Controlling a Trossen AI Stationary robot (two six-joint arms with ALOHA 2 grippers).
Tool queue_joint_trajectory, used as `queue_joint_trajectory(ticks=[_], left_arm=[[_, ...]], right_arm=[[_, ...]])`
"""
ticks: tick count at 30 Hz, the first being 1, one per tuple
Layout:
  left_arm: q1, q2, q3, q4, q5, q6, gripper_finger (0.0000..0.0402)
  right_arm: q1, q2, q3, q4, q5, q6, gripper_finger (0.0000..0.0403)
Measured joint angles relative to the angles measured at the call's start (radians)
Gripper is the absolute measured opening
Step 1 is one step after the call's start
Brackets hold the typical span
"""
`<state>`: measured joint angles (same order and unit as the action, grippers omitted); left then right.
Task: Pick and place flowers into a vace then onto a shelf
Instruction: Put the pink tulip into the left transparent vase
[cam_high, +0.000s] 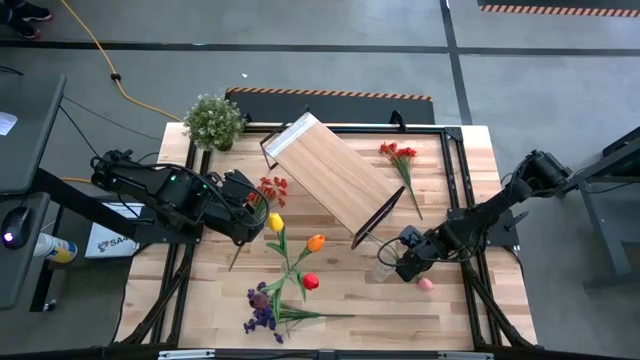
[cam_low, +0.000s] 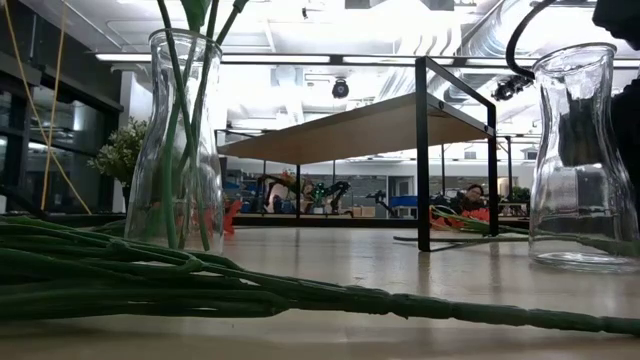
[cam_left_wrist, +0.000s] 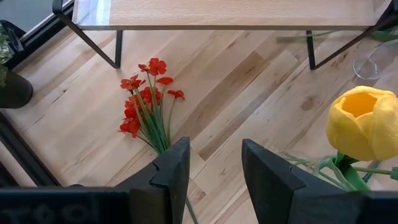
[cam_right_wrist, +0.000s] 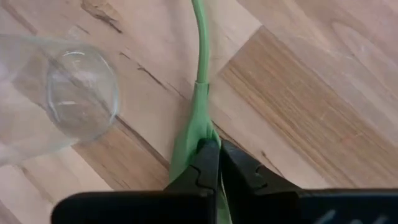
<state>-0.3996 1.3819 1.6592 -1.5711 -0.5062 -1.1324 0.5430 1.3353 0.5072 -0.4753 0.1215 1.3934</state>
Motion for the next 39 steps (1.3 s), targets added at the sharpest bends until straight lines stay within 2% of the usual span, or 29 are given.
queue_joint_trajectory(ticks=[10, 18, 28, 33, 39], left_arm=[[0.0, 0.0, 0.0, 0.0, 0.0, 0.0, 0.0179], [0.0, 0.0, 0.0, 0.0, 0.0, 0.0, 0.0179], [0.0, 0.0, 0.0, 0.0, 0.0, 0.0, 0.0179], [0.0, 0.0, 0.0, 0.0, 0.0, 0.0, 0.0179], [0.0, 0.0, 0.0, 0.0, 0.0, 0.0, 0.0179]], right_arm=[[0.0, -0.021, -0.001, -0.052, -0.016, 0.005, 0.0002], [0.0, -0.119, -0.003, -0.199, -0.015, 0.021, 0.0002], [0.0, -0.204, -0.003, -0.241, -0.019, -0.001, 0.0002], [0.0, -0.211, -0.003, -0.273, -0.024, -0.006, 0.0017], [0.0, -0.211, -0.002, -0.277, -0.025, -0.006, 0.0058]])
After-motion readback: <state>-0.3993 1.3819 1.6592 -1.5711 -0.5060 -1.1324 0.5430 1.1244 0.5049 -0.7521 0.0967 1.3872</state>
